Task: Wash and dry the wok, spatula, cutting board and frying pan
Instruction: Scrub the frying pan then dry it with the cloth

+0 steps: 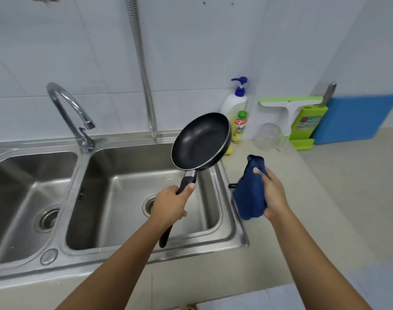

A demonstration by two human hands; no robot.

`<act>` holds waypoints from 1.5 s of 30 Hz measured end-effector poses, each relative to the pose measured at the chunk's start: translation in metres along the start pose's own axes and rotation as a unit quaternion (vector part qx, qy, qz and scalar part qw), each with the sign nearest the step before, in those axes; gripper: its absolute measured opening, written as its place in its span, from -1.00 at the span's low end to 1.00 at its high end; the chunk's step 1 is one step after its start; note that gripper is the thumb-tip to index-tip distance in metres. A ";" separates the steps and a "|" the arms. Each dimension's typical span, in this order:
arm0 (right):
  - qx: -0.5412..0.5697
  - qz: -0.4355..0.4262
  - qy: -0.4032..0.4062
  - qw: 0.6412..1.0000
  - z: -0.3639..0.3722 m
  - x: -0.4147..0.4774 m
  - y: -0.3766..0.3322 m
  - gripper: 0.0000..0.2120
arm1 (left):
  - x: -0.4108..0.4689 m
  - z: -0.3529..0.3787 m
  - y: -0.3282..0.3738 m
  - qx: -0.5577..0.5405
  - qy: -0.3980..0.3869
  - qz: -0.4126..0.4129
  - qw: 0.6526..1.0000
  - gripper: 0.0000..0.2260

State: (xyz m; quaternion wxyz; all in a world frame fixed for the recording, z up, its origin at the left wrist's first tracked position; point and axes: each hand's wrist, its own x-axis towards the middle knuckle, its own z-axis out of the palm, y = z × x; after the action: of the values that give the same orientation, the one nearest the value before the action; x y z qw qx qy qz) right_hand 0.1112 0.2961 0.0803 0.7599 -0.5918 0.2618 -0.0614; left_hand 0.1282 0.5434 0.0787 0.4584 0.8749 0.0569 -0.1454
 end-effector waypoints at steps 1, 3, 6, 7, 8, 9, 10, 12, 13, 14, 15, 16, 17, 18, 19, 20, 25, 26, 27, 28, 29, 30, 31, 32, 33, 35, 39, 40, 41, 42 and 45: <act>-0.080 -0.052 0.019 0.995 -0.011 0.004 -0.001 -0.75 | -0.001 0.006 0.003 -0.035 -0.013 -0.007 0.999 -0.54; -0.270 -0.148 0.051 0.950 -0.035 0.017 0.008 -0.71 | -0.001 0.017 0.006 -0.063 -0.016 -0.011 0.998 -0.57; -0.555 -0.175 0.042 0.812 -0.054 0.034 0.043 -0.57 | 0.003 0.027 0.003 -0.050 -0.006 -0.011 0.999 -0.60; -0.614 -0.142 0.036 0.776 -0.060 0.037 0.058 -0.51 | 0.006 0.029 0.000 -0.041 -0.005 -0.013 0.999 -0.61; -0.652 -0.126 0.032 0.747 -0.064 0.037 0.072 -0.48 | 0.007 0.031 -0.001 -0.030 -0.004 -0.014 0.999 -0.60; -0.673 -0.130 0.034 0.728 -0.067 0.035 0.085 -0.47 | 0.007 0.034 -0.002 -0.018 -0.005 -0.014 1.000 -0.60; -0.676 -0.143 0.048 0.721 -0.067 0.030 0.094 -0.46 | 0.008 0.036 -0.003 -0.008 -0.006 -0.012 1.000 -0.60; -0.668 -0.142 0.068 0.727 -0.068 0.027 0.102 -0.47 | 0.008 0.040 -0.002 0.004 -0.009 -0.009 1.000 -0.60; -0.666 -0.129 0.063 0.732 -0.068 0.027 0.101 -0.47 | 0.008 0.041 0.000 0.006 -0.013 -0.009 1.000 -0.60; -0.666 -0.120 0.056 0.734 -0.068 0.027 0.098 -0.47 | 0.008 0.042 0.001 0.006 -0.016 -0.010 1.000 -0.60; -0.666 -0.114 0.050 0.735 -0.069 0.027 0.097 -0.46 | 0.009 0.044 0.002 0.003 -0.016 -0.011 1.000 -0.60; -0.667 -0.111 0.045 0.735 -0.069 0.026 0.097 -0.46 | 0.009 0.046 0.002 0.003 -0.014 -0.009 1.000 -0.60; -0.664 -0.110 0.040 0.739 -0.070 0.025 0.095 -0.46 | 0.008 0.047 0.001 0.007 -0.010 -0.005 1.000 -0.60; -0.656 -0.105 0.033 0.746 -0.070 0.025 0.093 -0.46 | 0.007 0.049 0.001 0.012 -0.008 0.000 1.000 -0.61; -0.642 -0.094 0.024 0.761 -0.071 0.026 0.091 -0.46 | 0.005 0.050 0.001 0.015 -0.008 0.003 1.000 -0.62; -0.617 -0.079 0.021 0.783 -0.070 0.026 0.088 -0.47 | 0.002 0.050 0.001 0.014 -0.012 0.007 1.000 -0.64; -0.284 -0.022 0.135 0.949 -0.047 -0.003 0.058 -0.54 | -0.007 0.048 0.004 -0.019 -0.048 0.034 0.998 -0.71; -0.232 -0.019 0.159 0.959 -0.042 -0.010 0.053 -0.54 | -0.008 0.049 0.005 -0.026 -0.056 0.041 0.997 -0.72; -0.188 -0.014 0.177 0.966 -0.038 -0.016 0.049 -0.54 | -0.009 0.051 0.007 -0.030 -0.062 0.049 0.996 -0.72; -0.147 -0.010 0.193 0.970 -0.035 -0.022 0.046 -0.53 | -0.011 0.053 0.008 -0.035 -0.069 0.058 0.995 -0.72; -0.113 -0.006 0.203 0.973 -0.034 -0.025 0.045 -0.51 | -0.013 0.056 0.010 -0.040 -0.074 0.069 0.994 -0.72; -0.080 -0.003 0.212 0.974 -0.034 -0.026 0.043 -0.49 | -0.014 0.060 0.013 -0.043 -0.082 0.080 0.993 -0.72; -0.047 0.000 0.221 0.974 -0.035 -0.029 0.041 -0.47 | -0.017 0.064 0.015 -0.044 -0.091 0.091 0.991 -0.72; -0.009 -0.003 0.231 0.973 -0.036 -0.032 0.038 -0.45 | -0.020 0.070 0.017 -0.046 -0.103 0.098 0.989 -0.72; 0.030 -0.010 0.239 0.971 -0.039 -0.036 0.033 -0.44 | -0.024 0.076 0.021 -0.051 -0.115 0.104 0.987 -0.72; 0.070 -0.040 0.242 0.967 -0.047 -0.045 0.022 -0.43 | -0.031 0.092 0.028 -0.056 -0.136 0.116 0.982 -0.72; 0.089 -0.080 0.278 0.953 -0.085 -0.056 0.010 -0.45 | -0.041 0.130 0.052 -0.052 -0.172 0.144 0.973 -0.72; 0.097 -0.086 0.288 0.949 -0.099 -0.057 0.008 -0.47 | -0.044 0.140 0.059 -0.048 -0.178 0.152 0.971 -0.72; 0.098 -0.094 0.296 0.946 -0.113 -0.059 0.006 -0.51 | -0.047 0.153 0.066 -0.043 -0.185 0.160 0.969 -0.71; 0.093 -0.103 0.301 0.944 -0.129 -0.059 0.003 -0.54 | -0.051 0.167 0.073 -0.039 -0.194 0.166 0.966 -0.70; 0.082 -0.110 0.323 0.936 -0.182 -0.056 -0.009 -0.55 | -0.065 0.216 0.096 -0.048 -0.215 0.164 0.961 -0.70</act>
State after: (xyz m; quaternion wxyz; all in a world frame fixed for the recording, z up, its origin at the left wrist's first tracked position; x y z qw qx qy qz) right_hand -0.0203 0.1579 0.0773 0.6689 -0.5005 0.4208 -0.3537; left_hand 0.0452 0.3142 0.0581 0.5189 0.7972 -0.1803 -0.2504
